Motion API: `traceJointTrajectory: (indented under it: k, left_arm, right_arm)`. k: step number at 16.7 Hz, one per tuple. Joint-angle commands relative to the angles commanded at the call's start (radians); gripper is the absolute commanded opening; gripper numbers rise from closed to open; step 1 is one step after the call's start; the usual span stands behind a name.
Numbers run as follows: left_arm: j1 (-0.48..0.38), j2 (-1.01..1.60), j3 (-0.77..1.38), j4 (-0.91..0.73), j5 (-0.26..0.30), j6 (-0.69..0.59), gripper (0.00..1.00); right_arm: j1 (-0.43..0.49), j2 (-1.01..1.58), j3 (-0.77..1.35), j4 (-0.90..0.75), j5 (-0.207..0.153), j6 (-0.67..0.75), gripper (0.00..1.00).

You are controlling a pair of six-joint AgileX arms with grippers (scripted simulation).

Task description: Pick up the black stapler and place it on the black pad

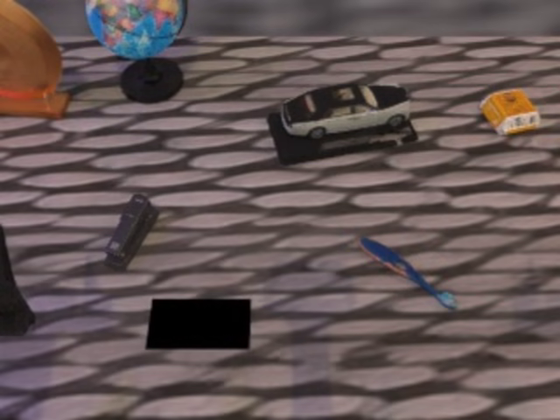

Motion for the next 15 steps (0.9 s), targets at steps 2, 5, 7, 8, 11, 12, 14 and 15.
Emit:
traceJointTrajectory:
  k: [2, 5, 7, 8, 11, 12, 14, 15]
  left_arm:
    - [0.0, 0.0, 0.0, 0.0, 0.0, 0.0, 1.0]
    - [-0.011, 0.061, 0.06, -0.046, 0.002, 0.004, 1.0]
    - [-0.024, 0.155, 0.151, -0.112, 0.003, 0.009, 1.0]
    - [-0.032, 0.217, 0.212, -0.153, 0.003, 0.013, 1.0]
    - [-0.059, 0.467, 0.447, -0.305, 0.002, 0.026, 1.0]
    - [-0.069, 0.571, 0.537, -0.363, 0.002, 0.032, 1.0]
    - [-0.091, 0.797, 0.724, -0.487, 0.001, 0.045, 1.0]
    - [-0.103, 0.913, 0.818, -0.551, 0.0, 0.052, 1.0]
  right_arm:
    - [0.0, 0.0, 0.0, 0.0, 0.0, 0.0, 1.0]
    - [0.0, 0.0, 0.0, 0.0, 0.0, 0.0, 1.0]
    - [0.0, 0.0, 0.0, 0.0, 0.0, 0.0, 1.0]
    - [0.0, 0.0, 0.0, 0.0, 0.0, 0.0, 1.0]
    - [0.0, 0.0, 0.0, 0.0, 0.0, 0.0, 1.0]
    - [0.0, 0.0, 0.0, 0.0, 0.0, 0.0, 1.0]
    - [0.0, 0.0, 0.0, 0.0, 0.0, 0.0, 1.0]
    - [0.0, 0.0, 0.0, 0.0, 0.0, 0.0, 1.0]
